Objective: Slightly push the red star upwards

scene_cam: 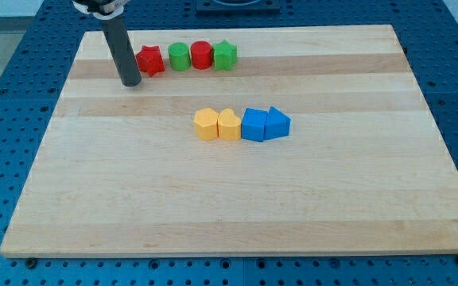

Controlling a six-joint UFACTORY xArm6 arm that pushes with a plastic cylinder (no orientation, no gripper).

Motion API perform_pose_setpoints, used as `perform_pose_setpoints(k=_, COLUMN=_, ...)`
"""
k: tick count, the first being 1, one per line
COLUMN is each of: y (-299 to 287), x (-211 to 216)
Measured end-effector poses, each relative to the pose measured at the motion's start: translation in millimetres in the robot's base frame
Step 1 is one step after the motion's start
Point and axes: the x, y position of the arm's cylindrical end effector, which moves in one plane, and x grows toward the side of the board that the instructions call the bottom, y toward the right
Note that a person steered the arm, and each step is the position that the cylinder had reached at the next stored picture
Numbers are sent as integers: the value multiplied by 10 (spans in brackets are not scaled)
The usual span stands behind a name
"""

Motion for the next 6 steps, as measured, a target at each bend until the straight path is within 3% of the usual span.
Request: perform_pose_setpoints(k=6, y=0, x=-184)
